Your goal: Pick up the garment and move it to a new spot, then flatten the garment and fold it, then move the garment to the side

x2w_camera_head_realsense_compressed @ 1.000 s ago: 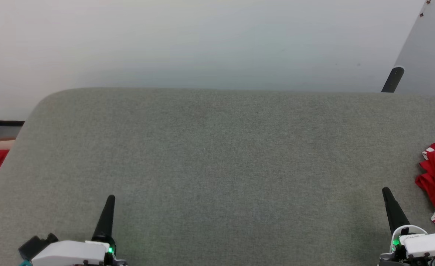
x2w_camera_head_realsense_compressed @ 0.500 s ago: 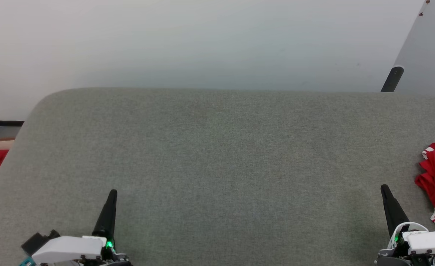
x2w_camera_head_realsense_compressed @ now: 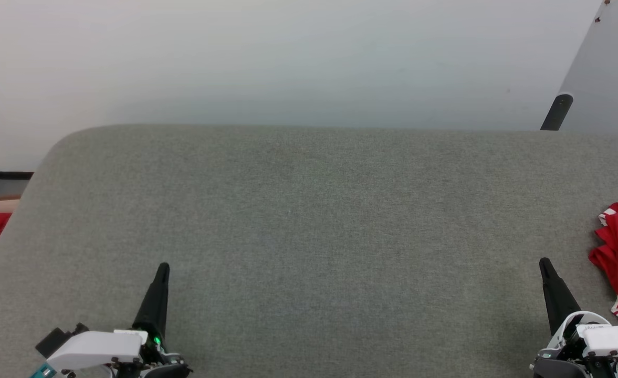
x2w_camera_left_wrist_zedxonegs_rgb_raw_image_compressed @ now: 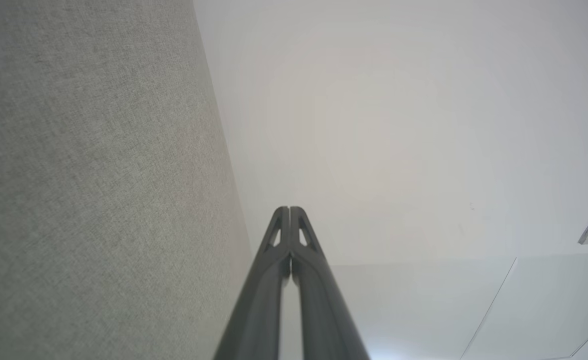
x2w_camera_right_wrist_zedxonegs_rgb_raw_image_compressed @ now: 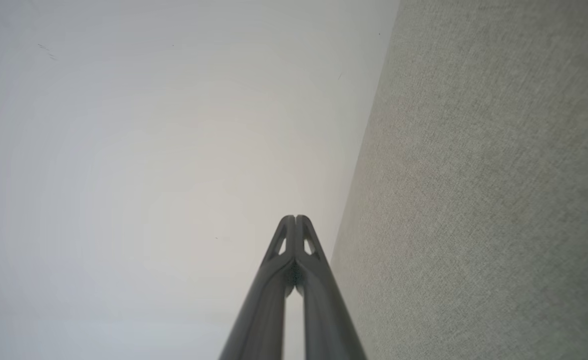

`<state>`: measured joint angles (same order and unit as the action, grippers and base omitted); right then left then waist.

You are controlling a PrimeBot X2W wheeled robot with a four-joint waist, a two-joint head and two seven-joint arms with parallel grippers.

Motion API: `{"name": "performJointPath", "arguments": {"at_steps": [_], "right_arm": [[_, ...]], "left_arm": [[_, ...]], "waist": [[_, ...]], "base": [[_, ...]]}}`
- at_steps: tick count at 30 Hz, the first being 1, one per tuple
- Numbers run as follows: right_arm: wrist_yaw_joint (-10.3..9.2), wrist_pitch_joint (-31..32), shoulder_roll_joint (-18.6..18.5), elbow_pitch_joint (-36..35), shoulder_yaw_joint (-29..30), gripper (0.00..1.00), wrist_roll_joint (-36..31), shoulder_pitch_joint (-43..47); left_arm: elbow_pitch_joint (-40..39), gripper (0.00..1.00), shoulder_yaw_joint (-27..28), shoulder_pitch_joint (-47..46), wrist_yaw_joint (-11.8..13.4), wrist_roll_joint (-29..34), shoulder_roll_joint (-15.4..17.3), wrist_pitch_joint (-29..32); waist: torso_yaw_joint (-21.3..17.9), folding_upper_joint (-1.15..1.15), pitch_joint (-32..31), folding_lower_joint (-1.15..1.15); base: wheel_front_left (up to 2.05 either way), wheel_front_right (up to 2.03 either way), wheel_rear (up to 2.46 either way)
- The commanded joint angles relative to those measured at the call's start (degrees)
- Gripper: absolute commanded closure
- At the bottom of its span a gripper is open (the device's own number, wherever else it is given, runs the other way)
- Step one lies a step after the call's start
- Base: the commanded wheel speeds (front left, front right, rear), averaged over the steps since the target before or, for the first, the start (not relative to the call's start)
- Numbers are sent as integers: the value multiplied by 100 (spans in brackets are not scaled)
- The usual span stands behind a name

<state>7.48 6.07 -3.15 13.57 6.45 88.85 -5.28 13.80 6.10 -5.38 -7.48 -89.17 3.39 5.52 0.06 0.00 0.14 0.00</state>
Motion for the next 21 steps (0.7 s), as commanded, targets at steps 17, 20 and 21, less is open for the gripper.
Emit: {"name": "performJointPath", "arguments": {"at_steps": [17, 20, 21], "right_arm": [[2, 57, 39, 54, 13, 100, 362, -108], [2, 57, 39, 54, 13, 100, 363, -108], [2, 57, 39, 54, 12, 100, 363, -108]], "left_arm": [[28, 100, 47, -119, -2, -337, -51, 111], [28, 100, 47, -119, -2, -336, -52, 112], [28, 100, 48, -120, -2, -336, -52, 112]], "waist": [[-6, 0, 3, 0], [-6, 0, 3, 0], [-6, 0, 3, 0]], "base": [[0, 0, 0], [0, 0, 0], [0, 0, 0]]}}
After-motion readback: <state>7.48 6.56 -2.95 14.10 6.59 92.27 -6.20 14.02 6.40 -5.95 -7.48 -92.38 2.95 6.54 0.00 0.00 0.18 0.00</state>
